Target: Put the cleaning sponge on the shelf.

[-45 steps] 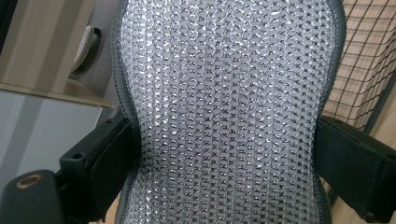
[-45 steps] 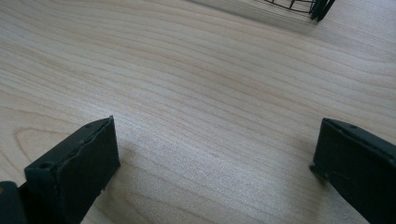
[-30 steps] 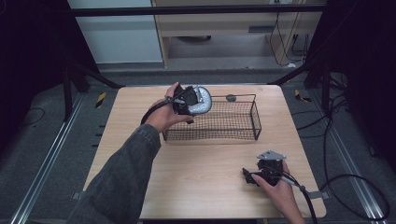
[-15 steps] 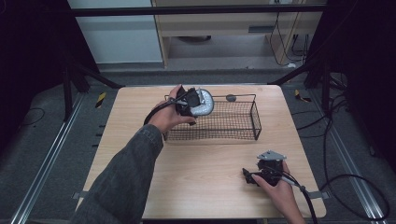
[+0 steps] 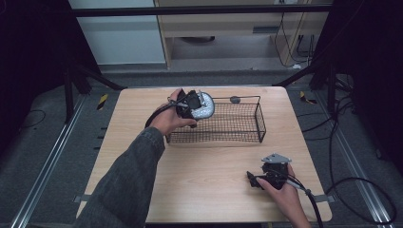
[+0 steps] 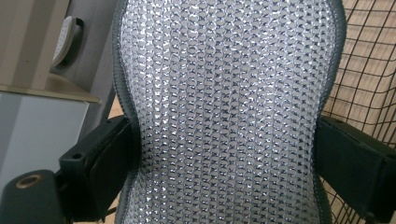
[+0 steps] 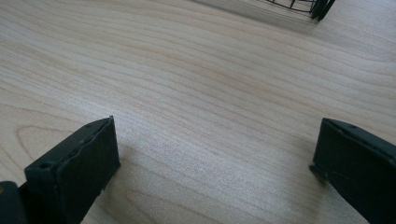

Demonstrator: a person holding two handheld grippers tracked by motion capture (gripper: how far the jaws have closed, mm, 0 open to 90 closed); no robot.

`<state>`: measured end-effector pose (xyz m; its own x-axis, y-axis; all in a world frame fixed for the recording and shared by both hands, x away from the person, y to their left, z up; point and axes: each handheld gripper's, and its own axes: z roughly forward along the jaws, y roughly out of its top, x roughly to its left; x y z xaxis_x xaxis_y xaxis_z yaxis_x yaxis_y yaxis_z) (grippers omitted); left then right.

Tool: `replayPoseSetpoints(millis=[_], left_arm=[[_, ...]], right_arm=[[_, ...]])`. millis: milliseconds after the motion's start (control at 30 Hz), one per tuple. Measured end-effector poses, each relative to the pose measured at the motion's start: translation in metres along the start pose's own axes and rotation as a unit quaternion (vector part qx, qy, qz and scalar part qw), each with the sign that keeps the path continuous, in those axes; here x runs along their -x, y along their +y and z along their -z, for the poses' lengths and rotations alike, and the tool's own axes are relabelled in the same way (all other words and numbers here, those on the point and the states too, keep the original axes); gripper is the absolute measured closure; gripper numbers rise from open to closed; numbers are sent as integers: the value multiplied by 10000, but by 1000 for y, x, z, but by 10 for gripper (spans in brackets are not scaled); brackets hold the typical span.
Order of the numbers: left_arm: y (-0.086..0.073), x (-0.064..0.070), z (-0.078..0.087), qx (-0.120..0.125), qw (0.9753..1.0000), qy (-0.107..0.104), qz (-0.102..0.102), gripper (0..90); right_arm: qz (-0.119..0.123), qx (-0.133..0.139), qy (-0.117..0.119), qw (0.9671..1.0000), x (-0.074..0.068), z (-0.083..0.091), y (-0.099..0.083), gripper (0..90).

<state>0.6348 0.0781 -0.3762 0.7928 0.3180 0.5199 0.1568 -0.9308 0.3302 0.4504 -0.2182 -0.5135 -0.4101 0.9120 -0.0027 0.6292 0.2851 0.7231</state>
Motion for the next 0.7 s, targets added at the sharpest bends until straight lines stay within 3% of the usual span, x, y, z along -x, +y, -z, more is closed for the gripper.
replayPoseSetpoints(millis=[367, 700], left_arm=[[0, 6, -8, -109, 9999, -47, -61, 80], [-3, 4, -11, -133, 9998, -112, 48, 77]], right_arm=[[-2, -1, 1, 10000, 0, 0, 0, 5], [31, 7, 30, 10000, 1, 0, 0, 5]])
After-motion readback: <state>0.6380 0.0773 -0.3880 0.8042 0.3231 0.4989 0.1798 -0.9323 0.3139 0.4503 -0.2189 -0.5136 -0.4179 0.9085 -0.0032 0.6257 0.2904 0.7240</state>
